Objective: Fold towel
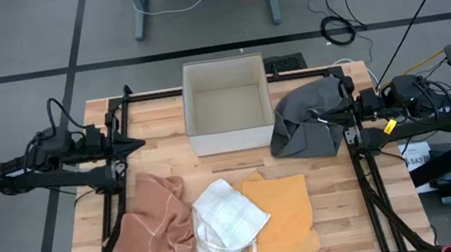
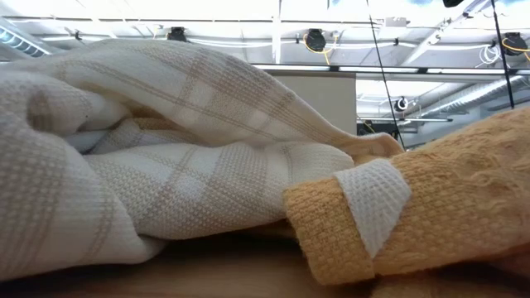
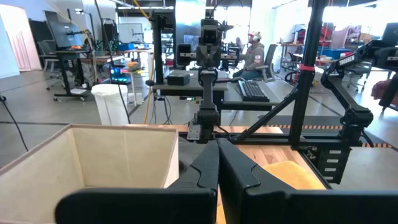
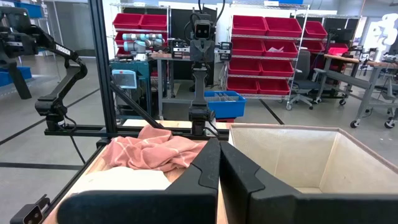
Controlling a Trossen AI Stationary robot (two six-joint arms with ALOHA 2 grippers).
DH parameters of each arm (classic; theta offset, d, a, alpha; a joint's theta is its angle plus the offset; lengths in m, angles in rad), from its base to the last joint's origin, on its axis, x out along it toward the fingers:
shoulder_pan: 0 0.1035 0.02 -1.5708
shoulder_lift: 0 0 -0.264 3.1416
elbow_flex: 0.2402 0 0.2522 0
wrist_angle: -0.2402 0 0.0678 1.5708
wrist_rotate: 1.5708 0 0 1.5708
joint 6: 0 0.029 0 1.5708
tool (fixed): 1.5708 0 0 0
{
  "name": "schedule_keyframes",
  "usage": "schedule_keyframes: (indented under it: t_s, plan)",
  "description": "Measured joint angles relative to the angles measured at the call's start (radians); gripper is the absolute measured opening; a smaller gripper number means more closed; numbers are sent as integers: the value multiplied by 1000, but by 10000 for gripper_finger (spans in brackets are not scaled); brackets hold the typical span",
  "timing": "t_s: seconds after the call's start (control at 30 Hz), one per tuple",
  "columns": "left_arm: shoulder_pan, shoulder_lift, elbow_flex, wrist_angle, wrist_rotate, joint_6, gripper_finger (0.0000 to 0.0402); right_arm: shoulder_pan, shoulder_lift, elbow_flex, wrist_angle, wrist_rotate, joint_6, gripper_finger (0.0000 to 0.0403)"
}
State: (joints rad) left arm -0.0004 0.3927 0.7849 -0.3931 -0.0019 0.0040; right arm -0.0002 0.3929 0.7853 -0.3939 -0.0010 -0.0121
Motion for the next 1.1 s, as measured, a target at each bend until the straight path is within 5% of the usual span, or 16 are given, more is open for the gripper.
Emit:
schedule_keyframes:
  t_s: [0.9, 1.1]
  plan:
    - [0, 0, 0, 0, 0, 0, 3, 0, 3, 0, 59, 0, 0, 0]
    - [0, 0, 0, 0, 0, 0, 3, 0, 59, 0, 331, 0, -41, 0]
